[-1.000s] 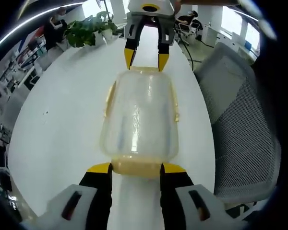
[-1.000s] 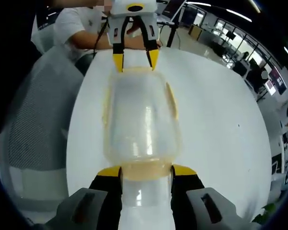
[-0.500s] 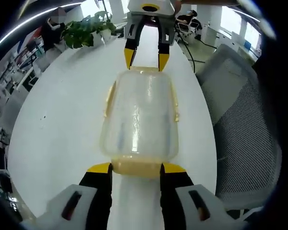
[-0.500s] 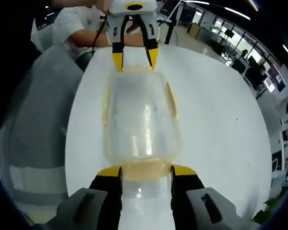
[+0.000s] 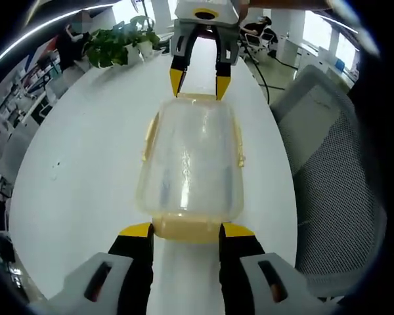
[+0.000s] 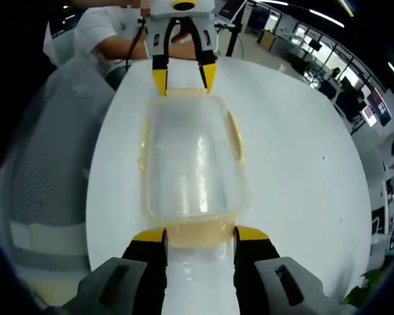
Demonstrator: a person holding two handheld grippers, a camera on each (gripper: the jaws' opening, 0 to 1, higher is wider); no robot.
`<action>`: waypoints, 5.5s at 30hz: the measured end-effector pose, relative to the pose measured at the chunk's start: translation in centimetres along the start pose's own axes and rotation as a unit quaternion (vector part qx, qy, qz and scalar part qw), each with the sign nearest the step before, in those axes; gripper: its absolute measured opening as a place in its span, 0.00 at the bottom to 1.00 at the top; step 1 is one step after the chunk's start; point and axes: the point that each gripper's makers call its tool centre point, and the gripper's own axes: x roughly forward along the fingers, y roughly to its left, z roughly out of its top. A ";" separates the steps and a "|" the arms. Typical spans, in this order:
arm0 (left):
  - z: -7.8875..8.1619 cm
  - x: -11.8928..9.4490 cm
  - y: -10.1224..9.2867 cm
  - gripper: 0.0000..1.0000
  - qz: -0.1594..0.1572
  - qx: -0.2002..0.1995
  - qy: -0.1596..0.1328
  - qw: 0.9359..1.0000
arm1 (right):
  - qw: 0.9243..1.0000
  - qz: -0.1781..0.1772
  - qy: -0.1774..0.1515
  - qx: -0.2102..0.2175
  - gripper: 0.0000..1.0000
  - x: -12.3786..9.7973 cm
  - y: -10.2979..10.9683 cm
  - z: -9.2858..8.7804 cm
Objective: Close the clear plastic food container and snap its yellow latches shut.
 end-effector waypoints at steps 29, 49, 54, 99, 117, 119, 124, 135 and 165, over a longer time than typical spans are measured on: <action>2.6 1.7 -0.5 0.38 -0.013 0.004 -0.009 1.000 | 1.000 -0.004 0.009 0.011 0.38 -0.9 0.1 -3.1; 4.0 2.9 -0.8 0.38 -0.013 0.000 -0.022 1.000 | 1.000 -0.011 0.020 0.012 0.38 -1.5 0.0 -4.9; 4.4 3.1 -0.8 0.38 -0.013 0.002 -0.025 1.000 | 1.000 -0.013 0.022 0.014 0.38 -1.6 0.0 -5.3; 4.9 4.6 -0.9 0.38 -0.034 -0.068 -0.038 0.996 | 0.995 0.009 0.078 0.065 0.01 -1.6 0.7 -8.0; 4.4 4.2 -0.8 0.43 -0.022 -0.033 -0.046 0.998 | 0.995 -0.030 0.004 0.094 0.24 -2.7 -1.3 -6.5; 4.4 3.9 -0.7 0.42 -0.021 -0.042 -0.052 0.998 | 0.992 -0.027 -0.015 0.123 0.24 -2.8 -1.2 -6.0; 4.7 3.1 -0.7 0.42 -0.021 -0.113 -0.074 0.991 | 0.991 -0.035 -0.017 0.132 0.25 -3.1 -1.6 -5.9; 5.9 2.3 0.4 0.37 -0.014 -0.324 -0.132 0.937 | 0.970 -0.058 -0.045 0.231 0.26 -3.0 -3.1 -4.9; 5.7 3.9 -0.8 0.36 -0.003 -0.505 -0.131 0.853 | 0.906 -0.047 -0.098 0.409 0.22 -1.7 -3.0 -5.2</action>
